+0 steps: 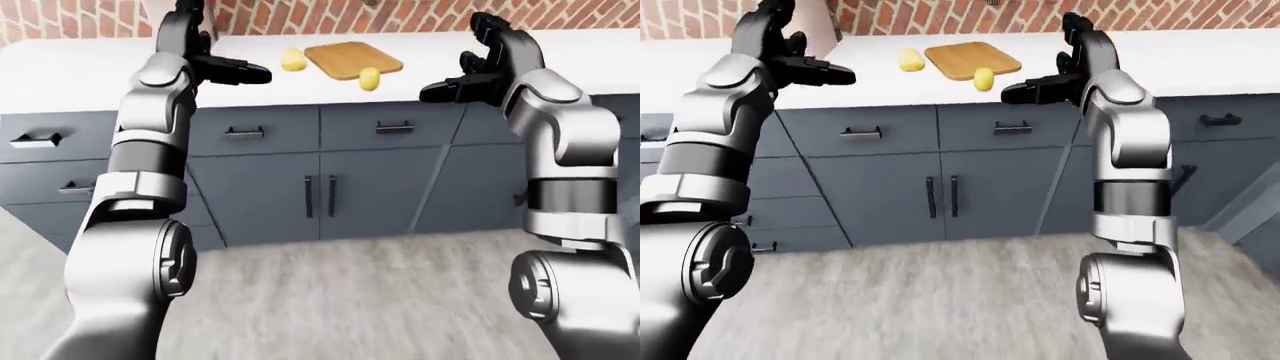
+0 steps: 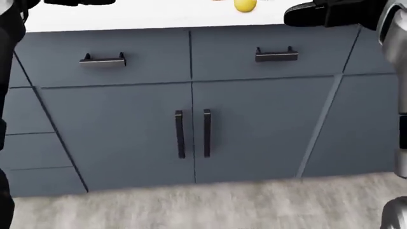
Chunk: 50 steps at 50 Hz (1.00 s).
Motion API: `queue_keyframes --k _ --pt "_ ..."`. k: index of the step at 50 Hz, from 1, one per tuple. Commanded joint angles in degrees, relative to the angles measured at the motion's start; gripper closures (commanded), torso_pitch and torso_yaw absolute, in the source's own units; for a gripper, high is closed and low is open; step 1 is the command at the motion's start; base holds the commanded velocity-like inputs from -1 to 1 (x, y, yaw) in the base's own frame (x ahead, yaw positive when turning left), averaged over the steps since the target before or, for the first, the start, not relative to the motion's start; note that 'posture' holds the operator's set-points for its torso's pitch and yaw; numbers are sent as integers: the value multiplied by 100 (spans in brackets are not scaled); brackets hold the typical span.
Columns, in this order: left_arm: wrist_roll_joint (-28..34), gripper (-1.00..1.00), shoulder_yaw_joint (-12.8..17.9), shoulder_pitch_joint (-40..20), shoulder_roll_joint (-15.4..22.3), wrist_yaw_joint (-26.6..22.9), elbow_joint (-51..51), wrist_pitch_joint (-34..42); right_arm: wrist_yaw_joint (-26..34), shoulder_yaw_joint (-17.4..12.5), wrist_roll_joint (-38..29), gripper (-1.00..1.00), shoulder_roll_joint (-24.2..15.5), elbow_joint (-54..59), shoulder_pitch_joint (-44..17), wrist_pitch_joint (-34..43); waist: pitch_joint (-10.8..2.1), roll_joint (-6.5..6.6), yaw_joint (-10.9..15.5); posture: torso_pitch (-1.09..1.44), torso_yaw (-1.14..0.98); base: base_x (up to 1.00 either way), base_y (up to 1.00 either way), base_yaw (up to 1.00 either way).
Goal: Place the bread and cheese on the cutting board.
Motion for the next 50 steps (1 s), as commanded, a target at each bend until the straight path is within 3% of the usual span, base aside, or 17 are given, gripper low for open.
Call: queue_keyframes --k 1,5,12,16,17,18,19,33,38,43,47,48,50 --pt "-20 -100 13 -264 21 15 -276 -218 -42 -99 -46 -100 -121 -383 -172 -305 -223 -38 -81 0 0 0 0 0" --pt "-16 -100 9 -269 18 15 -285 -221 -106 -131 -17 -100 -104 -412 -218 -256 -189 -213 -81 0 0 0 0 0" --pt "-5 -100 12 -279 19 47 -269 -209 -87 -161 62 -100 -120 -454 -169 -321 -241 -299 -4 0 0 0 0 0" --pt "17 -100 -11 -269 -14 57 -287 -221 -81 -161 99 -100 -122 -577 -205 -256 -243 -321 30 0 0 0 0 0" --pt "-5 -100 11 -291 -7 49 -263 -196 -63 -152 93 -100 -129 -511 -210 -294 -350 -288 41 0 0 27 -3 0" --pt "-43 -100 53 -348 24 58 -208 -169 -88 -150 56 -100 -147 -482 -222 -371 -201 -320 37 0 0 30 -1 0" --pt "-36 -100 34 -350 34 41 -201 -186 -88 -175 87 -100 -139 -468 -239 -347 -146 -329 12 0 0 30 0 0" --pt "-58 -100 6 -279 -13 79 -294 -223 -97 -147 14 -100 -101 -526 -104 -310 -186 -307 -80 0 0 31 0 0" --pt "-60 -100 -27 -175 -100 111 -436 -152 -72 -156 4 -100 -122 -553 -107 -268 -220 -355 -38 0 0 32 0 0" --pt "-25 -100 -39 -240 -113 97 -382 -170 -53 -180 12 -100 -162 -560 -103 -259 -242 -525 51 0 0 32 0 0" --pt "-22 -100 -29 -174 -124 104 -376 -212 -85 -174 15 -100 -141 -499 -139 -299 -253 -850 111 0 0 32 0 0" --pt "-18 -100 -29 -171 -132 110 -341 -244 -85 -170 16 -100 -138 -483 -138 -314 -251 -703 78 0 0 32 0 0" --pt "-24 -100 -30 -202 -133 105 -389 -174 -91 -184 30 -100 -142 -503 -112 -303 -160 -931 91 0 0 31 0 0"
